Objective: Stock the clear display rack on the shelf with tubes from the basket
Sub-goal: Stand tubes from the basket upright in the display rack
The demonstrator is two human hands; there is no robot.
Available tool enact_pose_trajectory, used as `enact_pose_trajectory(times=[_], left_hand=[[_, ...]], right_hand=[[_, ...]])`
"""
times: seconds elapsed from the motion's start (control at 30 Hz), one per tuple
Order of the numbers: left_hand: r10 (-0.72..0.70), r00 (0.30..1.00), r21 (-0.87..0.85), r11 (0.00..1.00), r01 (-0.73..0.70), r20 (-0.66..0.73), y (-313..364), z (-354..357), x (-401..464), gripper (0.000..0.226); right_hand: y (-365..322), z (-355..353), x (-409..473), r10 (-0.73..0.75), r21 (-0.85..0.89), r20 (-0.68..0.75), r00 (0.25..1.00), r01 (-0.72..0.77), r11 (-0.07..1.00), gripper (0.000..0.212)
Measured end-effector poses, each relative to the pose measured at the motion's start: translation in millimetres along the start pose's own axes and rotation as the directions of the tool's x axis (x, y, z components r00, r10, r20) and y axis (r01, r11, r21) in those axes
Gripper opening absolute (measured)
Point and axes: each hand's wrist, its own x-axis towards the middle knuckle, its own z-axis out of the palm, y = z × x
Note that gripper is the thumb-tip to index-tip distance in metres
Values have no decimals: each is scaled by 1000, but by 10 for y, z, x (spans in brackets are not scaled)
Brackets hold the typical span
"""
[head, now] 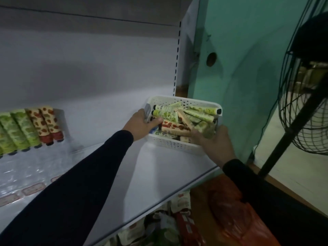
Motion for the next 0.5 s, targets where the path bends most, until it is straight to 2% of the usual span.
enact_pose_trajectory(times=[0.07,0.17,0.23,0.33,0.43,0.5], left_hand=[[-28,1000,60,998,28,13,19,-45,38,91],[-98,991,-49,994,103,90,17,-99,100,122],[-94,990,-101,989,104,101,39,-106,110,132],[-38,997,-97,994,45,66,77,-85,160,118],[5,1000,-98,995,-3,21,46,-38,239,100],[17,1000,-172,985,-19,-12,-5,5,259,92]], right_hand=[[-28,14,-99,-7,33,27,1000,6,999,83],[-45,34,-193,-16,88,80,997,8,996,98],[-38,38,-217,-41,67,115,993,33,997,102],[-33,53,-204,-45,44,98,994,41,998,107],[-85,95,-265,-36,-1,50,998,37,999,95],[-91,165,-308,-57,-8,6,998,57,998,93]])
